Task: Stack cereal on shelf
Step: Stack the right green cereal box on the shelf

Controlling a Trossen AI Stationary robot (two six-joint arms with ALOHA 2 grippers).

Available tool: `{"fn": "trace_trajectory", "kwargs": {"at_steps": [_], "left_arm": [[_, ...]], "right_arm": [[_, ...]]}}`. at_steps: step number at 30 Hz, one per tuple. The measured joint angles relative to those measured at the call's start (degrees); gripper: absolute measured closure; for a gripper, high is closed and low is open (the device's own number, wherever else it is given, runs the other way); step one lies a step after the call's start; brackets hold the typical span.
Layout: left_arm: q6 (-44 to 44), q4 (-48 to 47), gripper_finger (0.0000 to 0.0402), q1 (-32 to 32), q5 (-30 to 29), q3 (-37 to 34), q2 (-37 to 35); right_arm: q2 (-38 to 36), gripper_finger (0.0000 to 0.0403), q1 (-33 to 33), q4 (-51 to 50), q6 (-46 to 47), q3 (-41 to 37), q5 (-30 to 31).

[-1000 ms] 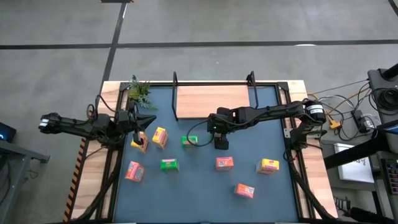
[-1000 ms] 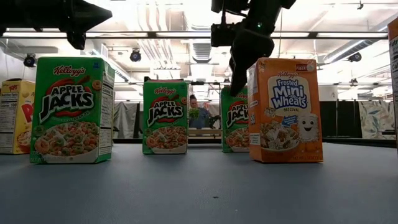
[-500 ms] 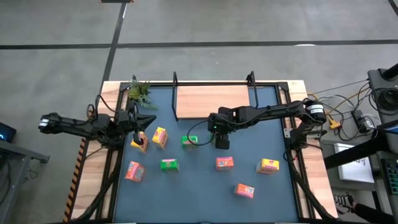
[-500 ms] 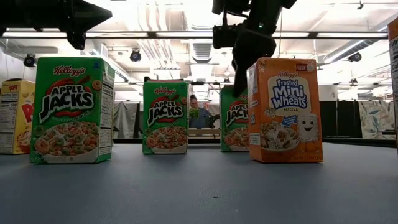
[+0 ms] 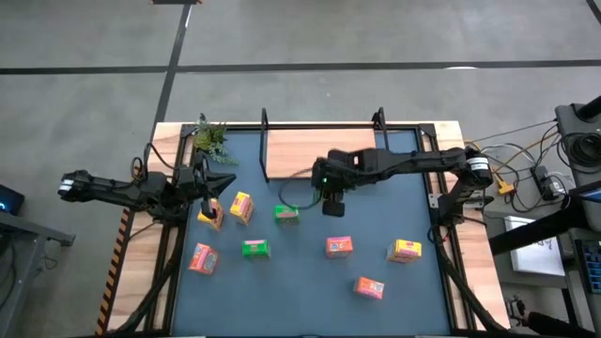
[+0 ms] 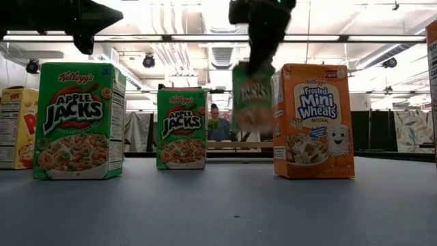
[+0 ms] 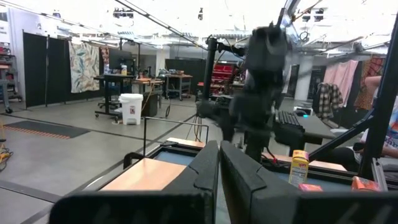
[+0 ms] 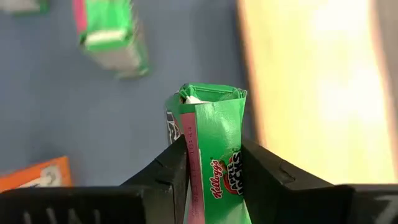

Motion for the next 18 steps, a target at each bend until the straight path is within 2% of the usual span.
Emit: {"fn": "trace_trajectory", "kwargs": {"at_steps": [4,11,18], "left_arm": [[0.00,0.02,0.0402,0.00,0.00,0.01,0.00],[0.00,0.09,0.0402,0.00,0.01,0.09,-0.09],[0.00,0.07,0.0402,0.00,0.05,0.11,-0.09]], "right_arm": [[0.69,0.0295,-3.10,0.09,-5.27,5.94,2.71],[6.95,0.0298,-12.00,6.73,-14.26,12.98,1.98],[18.37,0.0298,-18.93,8.13,-15.29,23.43,-6.15]]}}
